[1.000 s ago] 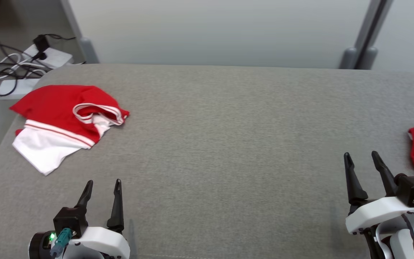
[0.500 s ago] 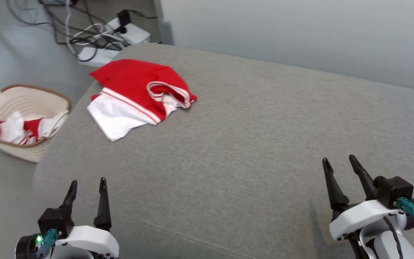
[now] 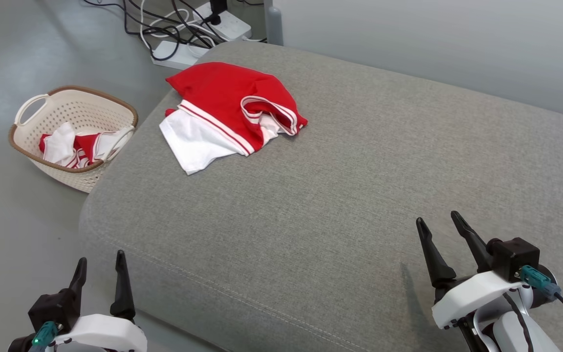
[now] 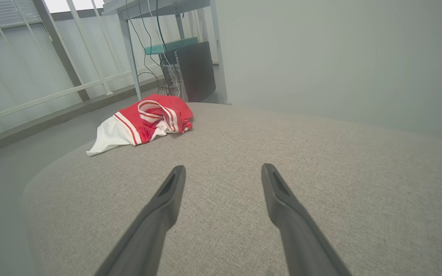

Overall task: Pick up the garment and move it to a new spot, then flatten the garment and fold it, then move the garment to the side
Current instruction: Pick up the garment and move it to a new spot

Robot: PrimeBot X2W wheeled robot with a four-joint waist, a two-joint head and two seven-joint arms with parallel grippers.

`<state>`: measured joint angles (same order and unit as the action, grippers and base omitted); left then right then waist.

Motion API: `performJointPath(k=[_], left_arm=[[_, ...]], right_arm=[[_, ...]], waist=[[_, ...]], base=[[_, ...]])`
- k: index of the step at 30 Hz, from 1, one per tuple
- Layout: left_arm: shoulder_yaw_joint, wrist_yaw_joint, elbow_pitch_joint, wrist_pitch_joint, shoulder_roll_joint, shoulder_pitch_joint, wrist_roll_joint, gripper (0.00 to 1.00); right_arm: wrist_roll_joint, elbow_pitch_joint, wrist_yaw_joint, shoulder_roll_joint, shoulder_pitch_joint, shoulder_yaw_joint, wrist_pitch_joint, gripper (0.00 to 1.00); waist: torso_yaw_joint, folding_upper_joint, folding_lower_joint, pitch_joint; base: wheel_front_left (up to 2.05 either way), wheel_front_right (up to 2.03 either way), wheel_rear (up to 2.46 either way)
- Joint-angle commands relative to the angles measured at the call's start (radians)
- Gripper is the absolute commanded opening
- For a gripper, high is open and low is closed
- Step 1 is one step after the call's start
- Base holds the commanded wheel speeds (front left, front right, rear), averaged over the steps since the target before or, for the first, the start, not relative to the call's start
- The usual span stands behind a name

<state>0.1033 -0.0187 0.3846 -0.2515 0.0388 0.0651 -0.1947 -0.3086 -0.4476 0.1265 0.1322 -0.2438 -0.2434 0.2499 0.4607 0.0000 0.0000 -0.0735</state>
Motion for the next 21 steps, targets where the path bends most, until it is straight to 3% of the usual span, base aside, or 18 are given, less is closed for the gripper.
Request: performJointPath(k=[1,6,12,21], left_arm=[[0.046,0.008,-0.015,-0.010,0.013,0.031,-0.004,1.00],[0.071,0.044,0.022,-0.010,0.029,0.083,-0.018,1.00],[0.095,0.096,0.113,-0.010,0.120,0.234,-0.035,1.00],[0.056,0.135,0.292,0.055,0.229,0.519,-0.068,1.00]], right_arm=[[-0.010,0.010,0.004,0.011,-0.037,-0.027,0.012,1.00],[-0.015,0.004,0.004,0.019,-0.042,-0.032,0.012,1.00],[-0.011,0.011,0.004,0.034,-0.062,-0.035,0.011,1.00],[0.012,0.049,0.004,0.058,-0.113,-0.034,0.001,1.00]], waist=[[-0.016,0.0000,0.0000,-0.008],[-0.046,0.0000,0.0000,-0.026],[-0.104,0.0000,0.0000,-0.077],[-0.181,0.0000,0.0000,-0.179]], base=[[0.00,0.00,0.00],[0.00,0.00,0.00],[0.00,0.00,0.00],[0.00,0.00,0.00]])
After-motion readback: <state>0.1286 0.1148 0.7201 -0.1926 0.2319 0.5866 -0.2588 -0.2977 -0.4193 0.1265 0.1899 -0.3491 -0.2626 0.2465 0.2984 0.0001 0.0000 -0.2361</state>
